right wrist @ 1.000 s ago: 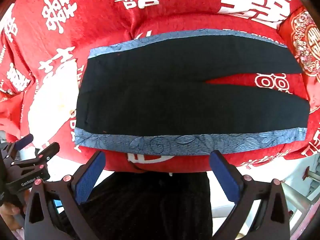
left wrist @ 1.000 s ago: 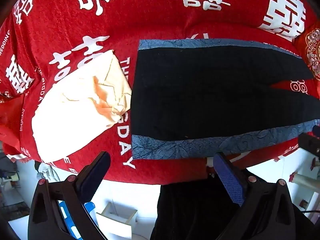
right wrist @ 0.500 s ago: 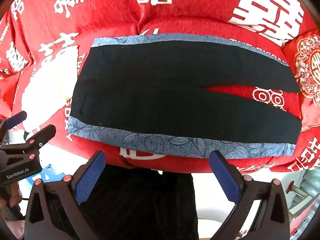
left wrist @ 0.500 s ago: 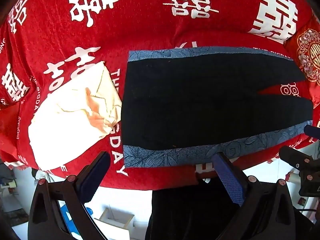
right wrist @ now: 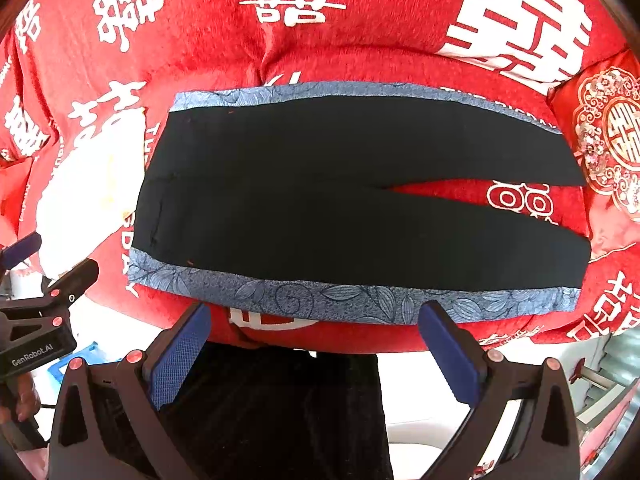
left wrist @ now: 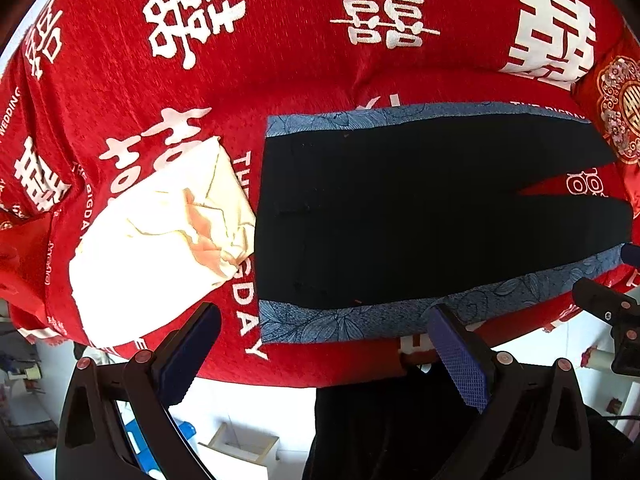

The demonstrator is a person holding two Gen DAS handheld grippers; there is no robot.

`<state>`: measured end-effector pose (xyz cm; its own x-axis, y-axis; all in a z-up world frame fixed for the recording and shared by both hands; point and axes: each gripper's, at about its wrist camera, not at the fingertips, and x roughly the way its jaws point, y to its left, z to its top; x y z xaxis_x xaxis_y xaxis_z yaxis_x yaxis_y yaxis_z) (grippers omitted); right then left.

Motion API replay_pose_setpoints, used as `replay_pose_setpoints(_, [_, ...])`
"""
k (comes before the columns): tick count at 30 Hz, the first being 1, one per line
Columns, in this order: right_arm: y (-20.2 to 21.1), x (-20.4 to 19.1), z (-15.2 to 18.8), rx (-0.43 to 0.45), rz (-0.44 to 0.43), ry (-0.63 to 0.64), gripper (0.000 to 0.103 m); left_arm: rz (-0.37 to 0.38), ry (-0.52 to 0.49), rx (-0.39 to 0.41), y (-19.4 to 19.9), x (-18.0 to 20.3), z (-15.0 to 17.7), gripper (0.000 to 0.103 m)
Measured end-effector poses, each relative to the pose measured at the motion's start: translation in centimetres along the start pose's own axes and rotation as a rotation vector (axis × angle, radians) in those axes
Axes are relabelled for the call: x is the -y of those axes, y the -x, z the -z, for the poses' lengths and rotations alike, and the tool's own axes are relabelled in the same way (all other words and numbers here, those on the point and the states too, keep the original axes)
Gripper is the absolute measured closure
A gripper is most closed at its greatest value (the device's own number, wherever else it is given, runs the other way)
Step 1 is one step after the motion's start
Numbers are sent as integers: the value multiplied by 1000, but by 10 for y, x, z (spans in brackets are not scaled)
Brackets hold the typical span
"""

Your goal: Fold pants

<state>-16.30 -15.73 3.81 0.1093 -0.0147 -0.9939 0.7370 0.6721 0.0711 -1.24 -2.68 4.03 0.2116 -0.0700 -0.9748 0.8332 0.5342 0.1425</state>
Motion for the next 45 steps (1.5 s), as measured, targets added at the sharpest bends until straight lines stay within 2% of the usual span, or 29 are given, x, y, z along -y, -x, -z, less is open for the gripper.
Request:
replay_pose_setpoints(32, [3,-4,2,10,22,22,0,-32,-2,13,5,2,2,0])
replay_pose_setpoints(45, [0,5,0,4,5,39,0,-38,28,-11,3,10,-4,0])
